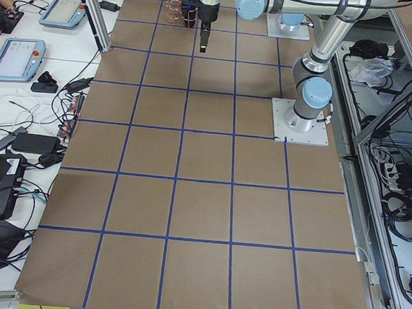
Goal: Place wine into wine basket
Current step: 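Carry the bottle with the right gripper over the copper wine rack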
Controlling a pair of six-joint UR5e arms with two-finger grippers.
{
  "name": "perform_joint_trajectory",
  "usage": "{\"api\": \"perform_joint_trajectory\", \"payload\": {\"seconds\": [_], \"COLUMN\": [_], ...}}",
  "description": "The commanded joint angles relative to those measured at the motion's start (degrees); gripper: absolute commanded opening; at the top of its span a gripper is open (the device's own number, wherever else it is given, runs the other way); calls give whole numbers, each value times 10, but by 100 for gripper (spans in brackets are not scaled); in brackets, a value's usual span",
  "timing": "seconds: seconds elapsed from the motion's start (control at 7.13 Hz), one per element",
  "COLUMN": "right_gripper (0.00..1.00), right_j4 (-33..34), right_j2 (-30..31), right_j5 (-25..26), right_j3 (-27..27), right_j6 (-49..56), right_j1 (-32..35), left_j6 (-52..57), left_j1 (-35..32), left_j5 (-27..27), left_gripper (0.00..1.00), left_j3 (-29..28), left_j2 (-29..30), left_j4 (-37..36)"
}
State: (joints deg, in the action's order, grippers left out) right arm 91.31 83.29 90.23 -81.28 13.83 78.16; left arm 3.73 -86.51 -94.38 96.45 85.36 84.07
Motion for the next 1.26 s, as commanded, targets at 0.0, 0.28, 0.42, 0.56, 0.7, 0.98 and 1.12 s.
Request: {"api": "perform_joint_trajectory", "payload": {"seconds": [0.0,0.28,0.42,0.56,0.7,0.98,1.12], "right_gripper": [0,0,0,0,0,0,0], "right_j4": [3,11,18,25,33,46,46], "right_j2": [-3,-8,-11,-18,-33,-56,-56], "right_j5": [-2,-5,-4,-4,-3,-4,-4], "right_j3": [-5,-26,-33,-38,-41,-45,-45], "right_j6": [8,3,1,2,3,2,8], "right_j1": [0,1,1,1,1,1,1], "left_j6": [2,2,1,0,0,-1,-1], "left_j1": [-1,-1,-1,-1,-1,-1,-1], "left_j5": [1,0,-1,0,0,0,-1], "left_gripper": [100,100,100,100,100,100,100], "left_j3": [1,1,1,1,1,1,1], "left_j2": [0,0,0,1,0,0,0], "left_j4": [0,0,0,0,0,0,0]}}
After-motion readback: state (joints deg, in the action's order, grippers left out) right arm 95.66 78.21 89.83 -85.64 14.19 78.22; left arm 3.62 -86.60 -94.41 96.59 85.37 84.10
